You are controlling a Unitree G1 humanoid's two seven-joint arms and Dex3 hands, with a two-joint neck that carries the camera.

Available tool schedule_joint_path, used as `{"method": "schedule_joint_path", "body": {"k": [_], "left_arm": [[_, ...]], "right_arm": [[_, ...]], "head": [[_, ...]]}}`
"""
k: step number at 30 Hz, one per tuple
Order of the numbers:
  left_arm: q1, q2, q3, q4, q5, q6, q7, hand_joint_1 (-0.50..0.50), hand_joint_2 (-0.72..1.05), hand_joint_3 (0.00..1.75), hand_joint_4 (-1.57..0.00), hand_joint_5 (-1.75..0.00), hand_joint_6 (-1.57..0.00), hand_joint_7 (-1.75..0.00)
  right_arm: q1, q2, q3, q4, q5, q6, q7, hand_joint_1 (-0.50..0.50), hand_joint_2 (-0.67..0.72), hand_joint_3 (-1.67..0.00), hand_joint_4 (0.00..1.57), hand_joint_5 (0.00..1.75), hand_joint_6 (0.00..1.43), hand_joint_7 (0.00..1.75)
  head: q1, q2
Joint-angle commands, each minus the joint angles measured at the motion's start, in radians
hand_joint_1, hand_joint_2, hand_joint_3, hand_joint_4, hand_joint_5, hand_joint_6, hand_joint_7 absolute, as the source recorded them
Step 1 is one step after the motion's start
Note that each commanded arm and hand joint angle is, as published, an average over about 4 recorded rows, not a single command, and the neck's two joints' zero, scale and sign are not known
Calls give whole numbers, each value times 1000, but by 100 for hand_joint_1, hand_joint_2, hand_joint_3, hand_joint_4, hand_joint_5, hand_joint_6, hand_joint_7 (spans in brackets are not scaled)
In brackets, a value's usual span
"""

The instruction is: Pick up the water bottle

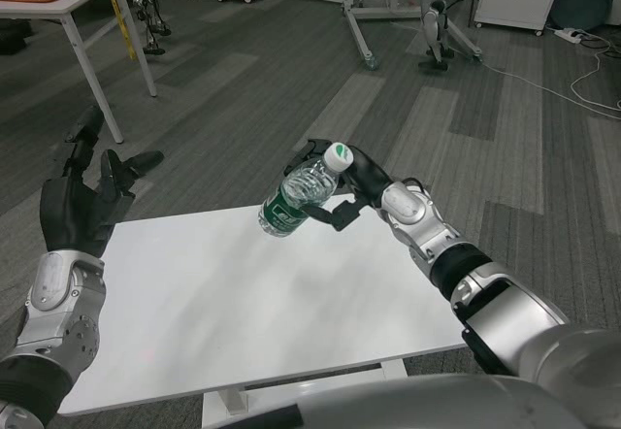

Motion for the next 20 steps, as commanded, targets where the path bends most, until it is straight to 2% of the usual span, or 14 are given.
{"method": "schedule_joint_path", "body": {"k": [1,4,8,20], "left_arm": [[7,5,7,-4,1,-2,2,-46,105,79,-71,-72,-26,-21],[7,5,7,-4,1,-2,2,-46,105,79,-71,-72,-26,-21],[6,4,10,-4,1,-2,2,-47,105,79,-71,-72,-26,-21],[5,5,11,-4,1,-2,2,-46,105,79,-71,-72,-26,-21]], "right_arm": [[-4,-7,-19,-27,14,-2,-1,-46,-48,-127,140,126,111,161],[-4,-7,-19,-27,14,-2,-1,-46,-48,-127,140,131,111,161],[-4,-7,-20,-27,15,-2,-1,-46,-48,-127,140,126,111,161],[-4,-7,-22,-25,16,-2,-1,-46,-48,-127,140,126,111,161]], "head": [[-1,0],[-1,1],[-1,1],[0,1]]}}
